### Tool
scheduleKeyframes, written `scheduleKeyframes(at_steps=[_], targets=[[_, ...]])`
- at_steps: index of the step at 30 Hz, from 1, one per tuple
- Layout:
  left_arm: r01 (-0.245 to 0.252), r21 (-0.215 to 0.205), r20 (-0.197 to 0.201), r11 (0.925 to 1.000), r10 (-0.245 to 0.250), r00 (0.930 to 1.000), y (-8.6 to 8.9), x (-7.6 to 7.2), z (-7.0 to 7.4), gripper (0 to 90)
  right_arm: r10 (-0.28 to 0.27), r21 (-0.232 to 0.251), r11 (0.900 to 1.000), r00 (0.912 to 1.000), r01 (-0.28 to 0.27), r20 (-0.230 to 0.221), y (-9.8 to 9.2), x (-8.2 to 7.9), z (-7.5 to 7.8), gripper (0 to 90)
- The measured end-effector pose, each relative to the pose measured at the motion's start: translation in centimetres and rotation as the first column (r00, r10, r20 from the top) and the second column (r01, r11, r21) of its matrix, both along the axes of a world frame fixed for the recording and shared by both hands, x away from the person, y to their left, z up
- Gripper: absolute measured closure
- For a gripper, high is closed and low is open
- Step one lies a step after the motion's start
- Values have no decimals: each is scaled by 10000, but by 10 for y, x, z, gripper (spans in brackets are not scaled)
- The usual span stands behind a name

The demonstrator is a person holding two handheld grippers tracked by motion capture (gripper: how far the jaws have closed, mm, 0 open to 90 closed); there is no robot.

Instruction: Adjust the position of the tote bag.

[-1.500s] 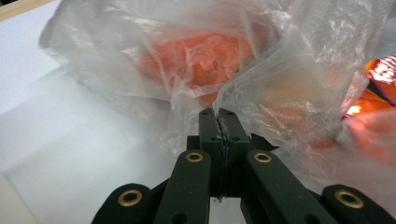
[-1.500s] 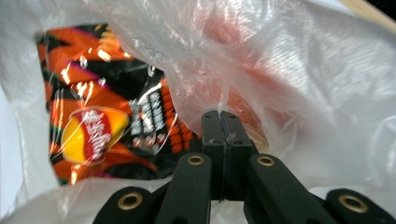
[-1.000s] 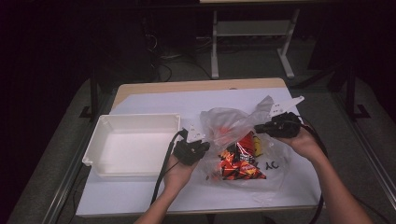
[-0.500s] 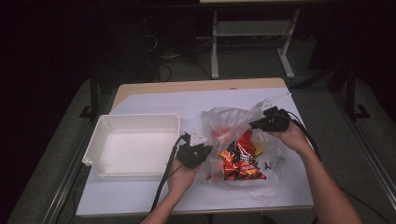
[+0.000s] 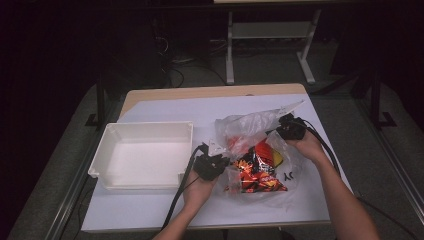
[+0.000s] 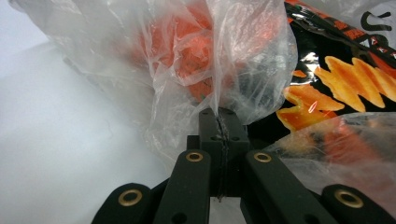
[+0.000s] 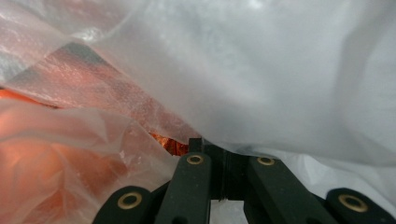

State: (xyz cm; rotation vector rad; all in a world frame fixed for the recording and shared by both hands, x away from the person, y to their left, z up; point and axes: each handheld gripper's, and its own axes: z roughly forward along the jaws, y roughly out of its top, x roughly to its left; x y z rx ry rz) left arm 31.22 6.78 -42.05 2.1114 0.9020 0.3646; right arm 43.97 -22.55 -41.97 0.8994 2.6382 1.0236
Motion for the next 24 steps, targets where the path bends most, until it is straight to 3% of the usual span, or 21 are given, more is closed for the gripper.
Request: scheduleKeyframes(at_steps=[3,9,19,24], targets=[[62,25,-88,10000,-62,9999,-1,0,-1,900,117,-29,9999,9999,-117,-52,0,-1,0,896],[348,170,-261,9992,-344,9991,-3,-1,-4,900,498,-169,9986,9970,-508,-587,-2,-5,-3,896],[904,84,-520,9959,-899,9946,-1,-11,-10,900,1208,-336,9915,9860,-1254,-1152,-3,-21,0,895],[793,131,-533,9968,-785,9955,0,-9,-11,900,1101,-473,9922,9887,-1154,-1021,-6,-22,-1,895]])
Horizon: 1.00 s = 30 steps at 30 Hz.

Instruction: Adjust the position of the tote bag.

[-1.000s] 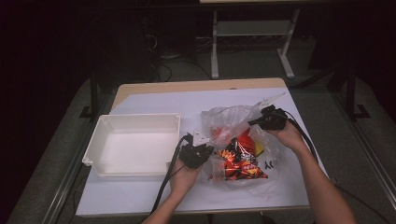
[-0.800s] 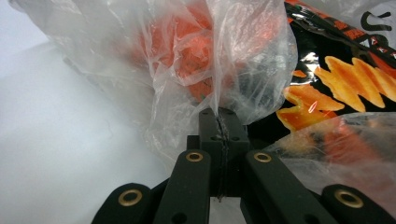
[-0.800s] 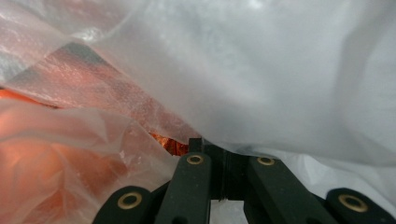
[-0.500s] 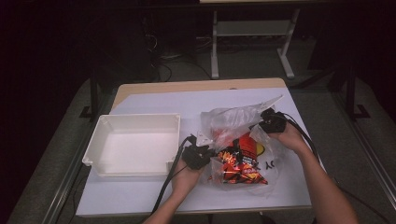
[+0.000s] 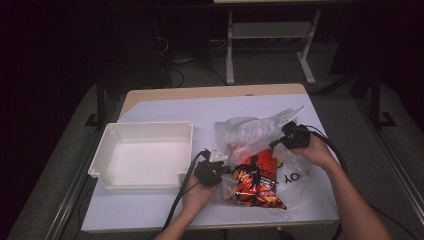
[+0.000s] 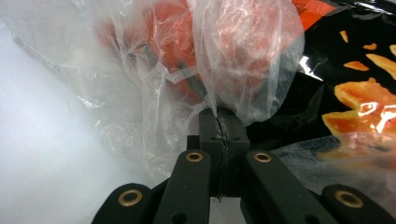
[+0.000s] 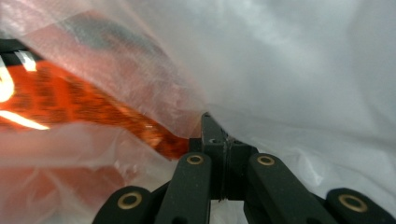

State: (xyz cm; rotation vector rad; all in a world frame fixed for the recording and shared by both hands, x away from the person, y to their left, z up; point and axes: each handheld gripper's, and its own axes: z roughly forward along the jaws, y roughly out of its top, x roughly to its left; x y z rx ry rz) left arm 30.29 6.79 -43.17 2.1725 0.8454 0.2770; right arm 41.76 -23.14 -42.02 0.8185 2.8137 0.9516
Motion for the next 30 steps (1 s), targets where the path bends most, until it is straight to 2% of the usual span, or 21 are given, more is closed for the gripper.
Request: scheduleKeyframes(at_steps=[3,6,14,21,25,26,30], targets=[[-58,64,25,10000,58,10000,1,0,-1,900,-391,50,9992,9992,391,82,-4,1,-6,896],[-35,198,17,9998,35,10000,3,2,-3,900,-550,112,9984,9985,550,26,-7,1,-9,896],[-81,322,6,9995,80,10000,4,2,-4,900,-609,52,9981,9981,608,53,-13,0,-9,896],[-200,13,-152,9998,200,9997,6,3,-3,900,-659,105,9978,9977,657,149,-13,-2,-7,893],[-230,-249,-111,9994,227,9997,8,1,0,900,-745,304,9968,9970,739,198,-13,-6,-2,875],[-205,-227,-51,9995,204,9998,9,1,1,898,-676,349,9972,9971,664,344,-14,-7,-1,870],[-147,-294,-41,9995,146,9999,10,-2,4,853,-773,514,9958,9964,754,361,-16,-11,2,835]])
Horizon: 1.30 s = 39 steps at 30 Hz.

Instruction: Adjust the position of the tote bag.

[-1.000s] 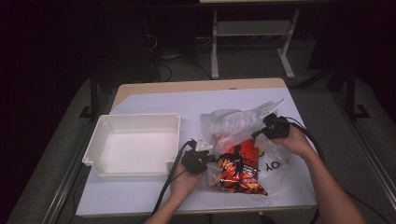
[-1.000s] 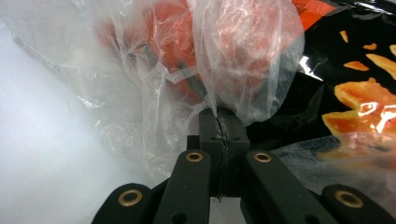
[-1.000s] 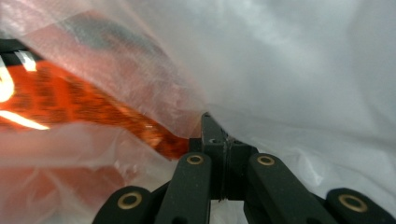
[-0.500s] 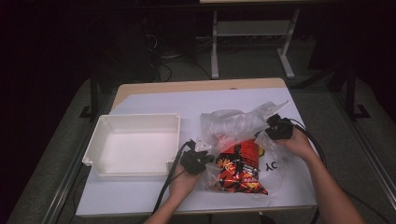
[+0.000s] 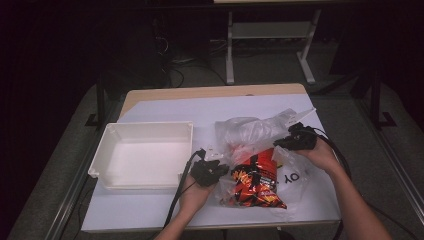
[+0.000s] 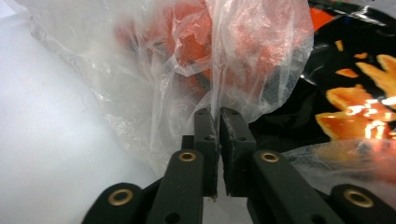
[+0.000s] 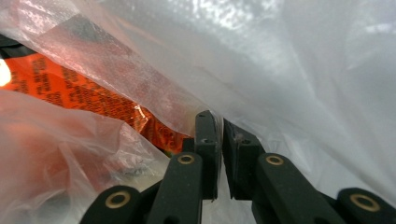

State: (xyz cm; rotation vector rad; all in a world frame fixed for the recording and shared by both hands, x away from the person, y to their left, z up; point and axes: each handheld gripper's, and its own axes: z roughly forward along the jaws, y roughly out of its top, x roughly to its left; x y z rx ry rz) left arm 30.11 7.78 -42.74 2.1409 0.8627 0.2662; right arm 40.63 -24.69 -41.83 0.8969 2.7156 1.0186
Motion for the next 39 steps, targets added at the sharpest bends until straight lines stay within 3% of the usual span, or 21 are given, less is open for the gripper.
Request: scheduleKeyframes(at_steps=[8,19,22,29,31,35,37,39], targets=[[94,-218,92,9997,-92,9999,3,-4,11,780,-100,286,9995,9997,94,212,-4,-6,8,769],[272,-370,193,9989,-265,9995,9,-7,29,707,-105,351,9993,9991,91,405,1,-1,9,804],[418,-757,107,9963,-411,9991,10,-10,35,690,-83,319,9995,9992,70,385,6,2,8,828],[899,-627,280,9940,-883,9957,-2,-12,45,625,-121,308,9995,9989,107,449,11,8,7,882],[927,-331,250,9951,-919,9955,-4,-9,42,617,-163,245,9996,9992,153,377,12,9,6,886],[850,17,307,9964,-851,9959,-5,-3,33,778,-234,189,9996,9996,232,140,12,12,1,894],[746,94,152,9972,-748,9971,-5,0,28,853,-220,128,9997,9997,219,81,11,14,-3,895],[563,187,135,9982,-566,9983,-6,2,23,891,-233,136,9996,9997,234,-70,11,15,-6,896]])
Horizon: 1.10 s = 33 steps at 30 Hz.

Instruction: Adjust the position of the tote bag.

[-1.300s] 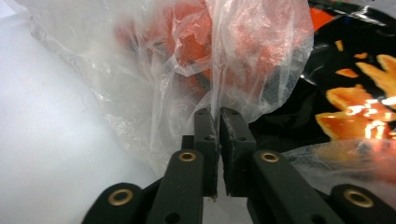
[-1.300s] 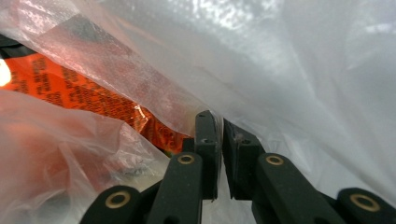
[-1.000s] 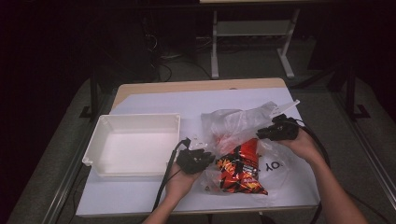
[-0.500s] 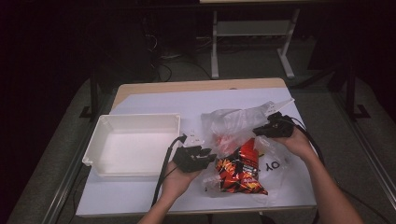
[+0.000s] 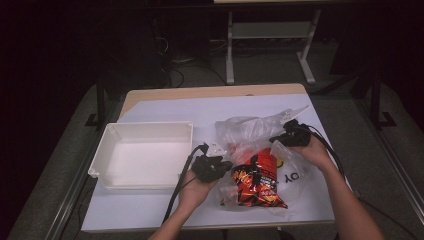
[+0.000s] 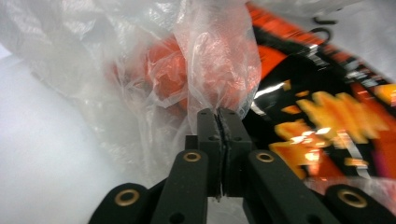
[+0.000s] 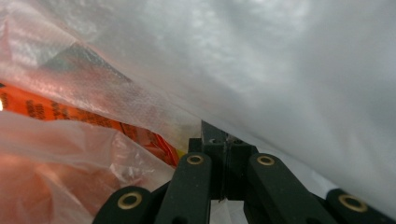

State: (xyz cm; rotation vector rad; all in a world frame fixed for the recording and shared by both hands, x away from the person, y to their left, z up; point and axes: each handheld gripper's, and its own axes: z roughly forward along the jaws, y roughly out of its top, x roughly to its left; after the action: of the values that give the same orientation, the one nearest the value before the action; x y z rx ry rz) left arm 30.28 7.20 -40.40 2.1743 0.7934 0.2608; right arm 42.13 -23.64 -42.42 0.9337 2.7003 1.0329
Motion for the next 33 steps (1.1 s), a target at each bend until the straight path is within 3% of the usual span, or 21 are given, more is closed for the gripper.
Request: scheduleKeyframes(at_steps=[6,10,16,22,33], targets=[[-243,161,-102,9996,245,9996,1,7,-11,900,-100,-93,9999,9999,99,-141,-1,4,-6,897],[-58,222,-405,9997,67,9992,-2,9,-16,900,-37,-121,9999,9998,34,-199,-2,5,-10,897],[-98,445,-552,9990,123,9984,-3,12,-22,900,-46,-69,10000,9993,44,-365,-2,4,-15,897],[-149,161,-730,9998,161,9972,1,14,-27,900,-14,2,10000,9993,14,-364,-3,1,-18,897],[-164,297,-810,9994,188,9965,-1,15,-35,900,-94,218,9997,9989,105,-467,-6,0,-20,898]])
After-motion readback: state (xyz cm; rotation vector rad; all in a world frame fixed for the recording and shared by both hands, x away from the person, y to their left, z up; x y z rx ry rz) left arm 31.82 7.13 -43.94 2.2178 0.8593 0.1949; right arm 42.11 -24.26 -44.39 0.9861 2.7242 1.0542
